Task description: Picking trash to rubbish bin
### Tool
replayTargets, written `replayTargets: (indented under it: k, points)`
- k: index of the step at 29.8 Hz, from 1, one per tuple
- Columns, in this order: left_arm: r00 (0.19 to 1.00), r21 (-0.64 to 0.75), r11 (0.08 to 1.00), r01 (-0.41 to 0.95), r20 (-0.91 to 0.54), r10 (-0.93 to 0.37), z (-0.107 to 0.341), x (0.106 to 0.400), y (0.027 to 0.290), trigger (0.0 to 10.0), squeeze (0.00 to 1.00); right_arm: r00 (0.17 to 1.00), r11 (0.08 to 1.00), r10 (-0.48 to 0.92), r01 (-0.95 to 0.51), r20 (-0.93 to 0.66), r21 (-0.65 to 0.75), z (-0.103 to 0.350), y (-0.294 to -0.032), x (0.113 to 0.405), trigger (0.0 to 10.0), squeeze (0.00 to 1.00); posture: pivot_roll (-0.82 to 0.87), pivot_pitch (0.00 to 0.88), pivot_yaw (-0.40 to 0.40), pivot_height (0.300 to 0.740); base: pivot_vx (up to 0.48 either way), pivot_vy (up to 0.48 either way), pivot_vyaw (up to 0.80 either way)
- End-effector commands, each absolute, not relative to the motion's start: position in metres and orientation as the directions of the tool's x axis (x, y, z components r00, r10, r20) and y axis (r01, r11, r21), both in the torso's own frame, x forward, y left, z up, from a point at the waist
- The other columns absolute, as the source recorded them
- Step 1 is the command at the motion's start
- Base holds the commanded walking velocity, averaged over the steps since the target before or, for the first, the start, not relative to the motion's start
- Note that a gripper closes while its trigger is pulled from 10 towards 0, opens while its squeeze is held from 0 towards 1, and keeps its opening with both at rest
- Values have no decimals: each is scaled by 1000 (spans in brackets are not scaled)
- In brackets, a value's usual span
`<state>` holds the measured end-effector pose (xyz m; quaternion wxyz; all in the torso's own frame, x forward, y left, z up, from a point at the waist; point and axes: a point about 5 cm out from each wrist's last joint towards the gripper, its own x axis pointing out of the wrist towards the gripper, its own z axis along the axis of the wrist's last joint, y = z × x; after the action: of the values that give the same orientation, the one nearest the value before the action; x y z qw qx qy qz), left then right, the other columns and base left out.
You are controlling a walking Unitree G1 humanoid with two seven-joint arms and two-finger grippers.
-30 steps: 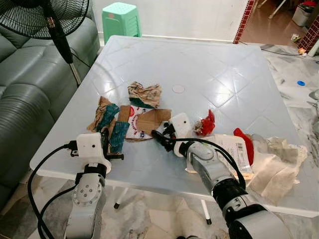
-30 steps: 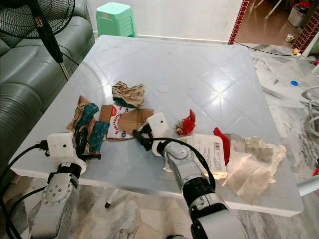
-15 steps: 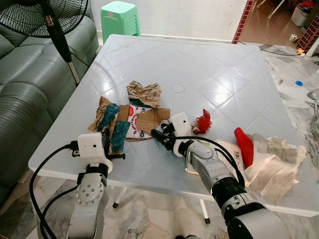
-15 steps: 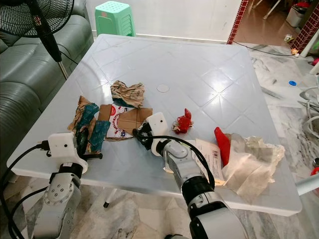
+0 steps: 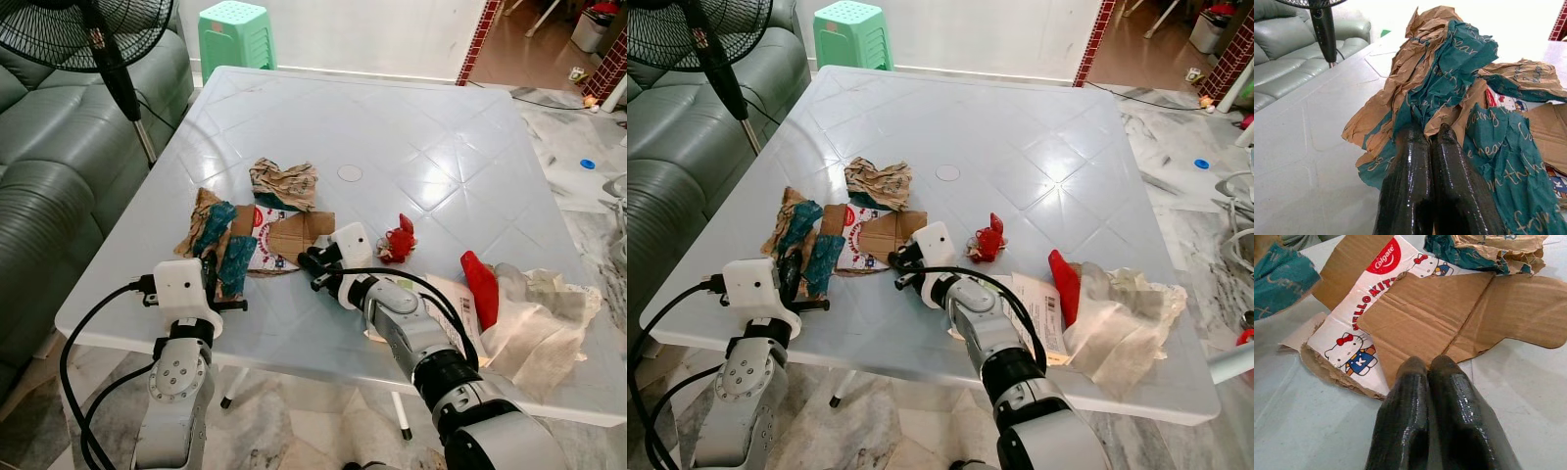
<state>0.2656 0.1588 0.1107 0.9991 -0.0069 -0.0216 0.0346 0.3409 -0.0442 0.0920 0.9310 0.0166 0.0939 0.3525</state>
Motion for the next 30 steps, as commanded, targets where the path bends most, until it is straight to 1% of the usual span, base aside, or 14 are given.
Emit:
replayTargets:
  k: [1,4,9,10,12,19,20,21,22,23,24,25,30]
  points:
    - [997,-15,998,-67,37,67,109,266,159,0,0,735,762,647,-636,-206,122,81,-50,337,0,0,29,109,-84,740,0,0,0]
    - [997,-16,998,-67,41,68,109,267,159,0,0,751,765,644,-631,-148,126,91,-50,341,0,0,29,108,-83,740,0,0,0]
    - [997,-17,998,-64,42,64,109,267,157,0,0,756,751,654,-650,2,122,122,-45,349,0,0,26,109,-83,740,0,0,0]
    - [997,-17,998,-64,42,64,109,267,157,0,0,756,751,654,-650,2,122,122,-45,349,0,0,26,109,-83,740,0,0,0]
    - [997,-17,998,-63,41,64,109,267,157,0,0,756,748,650,-654,74,109,142,-42,353,0,0,24,110,-83,740,0,0,0]
    - [997,-19,998,-66,42,66,109,267,157,0,0,756,749,646,-655,106,103,155,-40,356,0,0,24,112,-87,740,0,0,0]
    - [997,-19,998,-66,41,66,109,267,157,0,0,762,758,643,-648,74,77,151,-41,356,824,0,23,112,-87,740,0,0,0]
    - [997,-19,998,-66,41,66,109,267,156,0,0,767,764,639,-642,63,64,149,-41,356,9216,0,23,112,-87,740,0,0,0]
    - [997,-19,998,-66,41,66,109,267,156,0,0,767,764,639,-642,63,64,149,-41,356,9216,0,23,112,-87,740,0,0,0]
    - [997,-20,998,-65,42,66,109,267,156,0,0,784,782,619,-620,36,55,145,-45,358,10000,725,25,114,-89,740,0,0,0]
    - [997,-20,998,-65,42,66,109,267,156,0,0,793,791,609,-610,24,55,144,-46,359,10000,725,25,114,-89,740,0,0,0]
    - [997,-20,998,-65,43,66,109,267,155,0,0,797,795,604,-604,17,54,143,-48,360,10000,1000,25,116,-91,740,0,0,0]
    - [996,-22,997,-72,43,72,108,266,156,0,0,821,820,571,-571,21,47,147,-58,367,10000,1000,26,120,-97,740,0,0,0]
